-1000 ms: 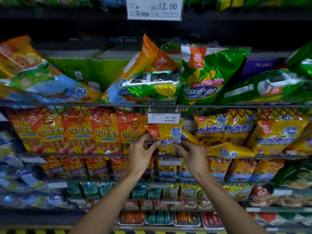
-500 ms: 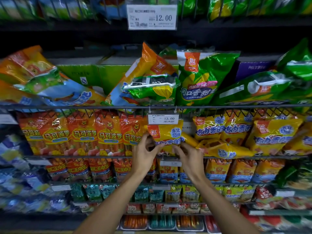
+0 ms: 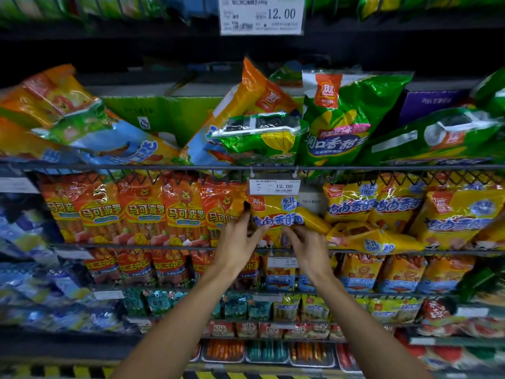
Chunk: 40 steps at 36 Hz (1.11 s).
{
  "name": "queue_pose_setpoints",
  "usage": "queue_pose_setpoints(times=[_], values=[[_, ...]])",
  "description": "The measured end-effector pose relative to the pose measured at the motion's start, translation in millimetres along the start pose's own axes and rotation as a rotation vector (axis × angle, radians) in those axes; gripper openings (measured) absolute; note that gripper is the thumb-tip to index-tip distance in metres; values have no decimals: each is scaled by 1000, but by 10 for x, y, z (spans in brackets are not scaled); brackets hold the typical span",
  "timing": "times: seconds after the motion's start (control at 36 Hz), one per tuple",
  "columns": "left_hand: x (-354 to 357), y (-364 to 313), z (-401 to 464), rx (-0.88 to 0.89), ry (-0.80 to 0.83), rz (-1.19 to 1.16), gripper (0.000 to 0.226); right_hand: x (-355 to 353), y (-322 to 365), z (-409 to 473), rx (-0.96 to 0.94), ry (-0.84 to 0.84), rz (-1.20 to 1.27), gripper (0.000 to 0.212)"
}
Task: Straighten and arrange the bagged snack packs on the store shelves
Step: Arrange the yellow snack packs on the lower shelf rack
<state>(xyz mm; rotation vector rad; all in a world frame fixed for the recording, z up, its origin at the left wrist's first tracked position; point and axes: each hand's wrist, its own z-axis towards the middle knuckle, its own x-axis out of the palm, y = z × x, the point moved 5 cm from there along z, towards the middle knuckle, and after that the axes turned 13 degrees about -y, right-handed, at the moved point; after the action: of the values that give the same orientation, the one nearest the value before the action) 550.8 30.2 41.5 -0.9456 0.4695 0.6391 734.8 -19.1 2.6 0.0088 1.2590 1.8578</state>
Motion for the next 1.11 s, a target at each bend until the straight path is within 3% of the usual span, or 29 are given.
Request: queue_pose_setpoints(times=[0.08,0.17,0.22,0.39,0.56,0.89,0.97,1.03,1.11], values=[[-72,84,-184,5,-115,-174,61,-12,9,-11,11,-2,18,36],[-153,197,-388,217,-275,-187,46,-2,18,-57,34,-5,55,34],[-150,251,-462,346,-301,-106,47,3,12,-90,56,-9,93,31],[39,288,-483,380,-30,176,72,-11,-23,-155,89,-38,89,32],[159,338,-454,390,-34,369,70,44,-40,-135,98,-57,49,35],[89,269,-458,372,-10,190,73,-50,107,-147,67,6,25,28],[28,333,-481,400,28,116,73,-109,54,-231,144,11,8,6],[7,387,-480,416,41,107,75,-163,4,-277,199,-14,-7,29],[35,422,-455,449,32,118,77,-216,32,-264,195,19,-55,40]])
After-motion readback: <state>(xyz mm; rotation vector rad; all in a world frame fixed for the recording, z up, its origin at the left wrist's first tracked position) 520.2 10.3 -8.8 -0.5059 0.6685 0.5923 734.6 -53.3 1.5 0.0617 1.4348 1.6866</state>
